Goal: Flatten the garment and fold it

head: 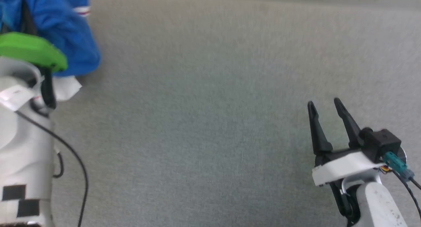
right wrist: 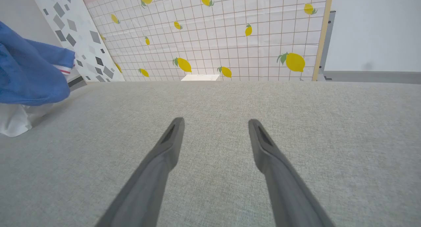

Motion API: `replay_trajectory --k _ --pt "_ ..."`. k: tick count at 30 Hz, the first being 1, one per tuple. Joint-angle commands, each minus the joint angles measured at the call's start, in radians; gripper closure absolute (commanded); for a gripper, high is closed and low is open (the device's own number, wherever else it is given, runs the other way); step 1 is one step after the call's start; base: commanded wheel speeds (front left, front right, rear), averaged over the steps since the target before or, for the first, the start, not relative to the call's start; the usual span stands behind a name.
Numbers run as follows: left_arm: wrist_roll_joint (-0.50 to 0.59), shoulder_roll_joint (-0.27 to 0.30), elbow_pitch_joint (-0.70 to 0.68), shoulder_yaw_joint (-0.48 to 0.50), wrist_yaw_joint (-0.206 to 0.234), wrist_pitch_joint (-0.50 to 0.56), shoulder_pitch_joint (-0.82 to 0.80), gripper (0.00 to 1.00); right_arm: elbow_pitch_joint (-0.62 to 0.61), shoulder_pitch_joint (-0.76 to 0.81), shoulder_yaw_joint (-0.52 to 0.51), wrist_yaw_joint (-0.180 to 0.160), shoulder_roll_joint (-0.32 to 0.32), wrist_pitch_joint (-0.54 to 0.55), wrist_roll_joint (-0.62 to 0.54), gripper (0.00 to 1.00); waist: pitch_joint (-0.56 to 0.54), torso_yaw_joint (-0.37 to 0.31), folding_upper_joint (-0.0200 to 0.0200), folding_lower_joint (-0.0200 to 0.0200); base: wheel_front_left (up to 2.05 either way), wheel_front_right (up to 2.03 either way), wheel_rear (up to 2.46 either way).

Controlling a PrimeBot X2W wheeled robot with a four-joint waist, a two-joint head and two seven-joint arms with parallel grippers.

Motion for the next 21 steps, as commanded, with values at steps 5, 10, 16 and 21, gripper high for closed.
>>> replay_trajectory --k 5,10,16,21 --pt "0.034 -0.08 -0.062 -0.075 0.002 -0.031 -0.093 1.0 -0.002 0.039 -0.01 -0.002 0.0 -0.006 0.024 0.0 -0.259 -0.037 0.0 -0.0001 0.0 0.0 0.0" --pt "0.038 -0.172 -0.098 -0.141 -0.005 -0.027 -0.151 1.0 -0.008 0.056 -0.01 -0.002 0.0 -0.002 0.033 0.0 -0.283 -0.116 0.0 -0.0001 0.0 0.0 0.0" --pt "0.015 -0.271 -0.104 -0.225 -0.039 -0.01 -0.165 1.0 -0.027 0.071 -0.01 -0.002 0.0 0.013 0.027 0.0 -0.26 -0.217 0.0 -0.0001 0.0 0.0 0.0" --pt "-0.033 -0.308 -0.062 -0.331 -0.09 0.029 -0.104 1.0 -0.038 0.078 -0.019 -0.002 0.0 0.021 0.023 0.0 -0.247 -0.282 0.0 -0.0001 0.0 0.0 0.0"
